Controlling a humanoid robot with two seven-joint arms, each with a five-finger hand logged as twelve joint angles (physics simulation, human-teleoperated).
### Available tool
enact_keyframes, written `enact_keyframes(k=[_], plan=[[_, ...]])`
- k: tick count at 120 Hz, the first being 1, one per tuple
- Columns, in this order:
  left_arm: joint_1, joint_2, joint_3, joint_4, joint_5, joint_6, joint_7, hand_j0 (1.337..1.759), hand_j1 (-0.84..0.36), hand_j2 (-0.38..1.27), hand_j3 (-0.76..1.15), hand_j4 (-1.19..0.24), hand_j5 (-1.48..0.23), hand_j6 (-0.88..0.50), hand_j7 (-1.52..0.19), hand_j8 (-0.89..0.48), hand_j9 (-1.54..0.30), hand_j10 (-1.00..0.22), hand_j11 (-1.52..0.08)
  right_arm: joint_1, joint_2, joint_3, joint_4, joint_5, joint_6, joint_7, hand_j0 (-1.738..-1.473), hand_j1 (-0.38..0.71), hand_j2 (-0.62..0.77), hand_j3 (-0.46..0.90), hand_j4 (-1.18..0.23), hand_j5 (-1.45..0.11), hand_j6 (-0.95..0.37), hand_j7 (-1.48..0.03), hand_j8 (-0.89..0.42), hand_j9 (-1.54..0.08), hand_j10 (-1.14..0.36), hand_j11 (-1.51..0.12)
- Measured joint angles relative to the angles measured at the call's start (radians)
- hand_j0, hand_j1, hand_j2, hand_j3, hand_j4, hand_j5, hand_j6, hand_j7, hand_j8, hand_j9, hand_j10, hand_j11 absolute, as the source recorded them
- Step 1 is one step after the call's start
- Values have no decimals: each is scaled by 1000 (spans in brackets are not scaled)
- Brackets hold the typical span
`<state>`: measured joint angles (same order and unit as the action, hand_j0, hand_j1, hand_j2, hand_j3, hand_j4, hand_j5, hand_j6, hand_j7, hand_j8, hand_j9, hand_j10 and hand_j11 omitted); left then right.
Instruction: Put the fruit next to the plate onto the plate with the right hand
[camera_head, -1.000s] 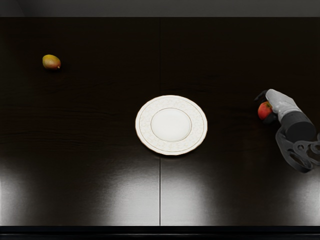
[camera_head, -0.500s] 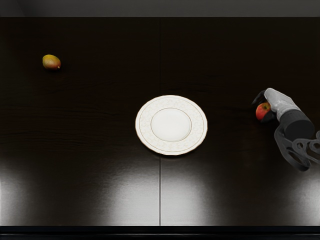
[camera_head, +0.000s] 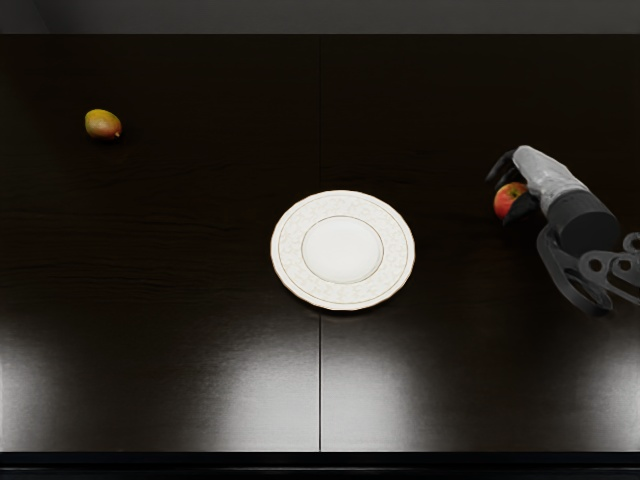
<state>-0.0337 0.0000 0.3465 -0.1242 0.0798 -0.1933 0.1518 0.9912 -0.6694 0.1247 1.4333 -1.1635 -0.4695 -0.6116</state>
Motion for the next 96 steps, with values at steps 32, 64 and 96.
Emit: enact_keyframes(k=[32, 64, 96], plan=[[0, 0, 0, 0, 0, 0, 0, 1658, 69, 47, 0, -234, -303, -234, -303, -234, -303, -233, -303, 38, 48, 20, 34, 6, 1, 0, -1658, 247, 349, 0, -599, -830, -628, -803, -434, -817, -513, -806], [0, 0, 0, 0, 0, 0, 0, 1658, 69, 47, 0, -234, -303, -234, -303, -234, -303, -233, -303, 61, 77, 35, 74, 9, 2, 0, -1658, 245, 321, 0, -596, -831, -619, -802, -429, -824, -502, -806], [0, 0, 0, 0, 0, 0, 0, 1658, 69, 47, 0, -234, -304, -234, -304, -234, -304, -234, -304, 71, 140, 49, 84, 7, 2, 0, -1658, 228, 290, 0, -601, -823, -629, -801, -437, -823, -508, -805]])
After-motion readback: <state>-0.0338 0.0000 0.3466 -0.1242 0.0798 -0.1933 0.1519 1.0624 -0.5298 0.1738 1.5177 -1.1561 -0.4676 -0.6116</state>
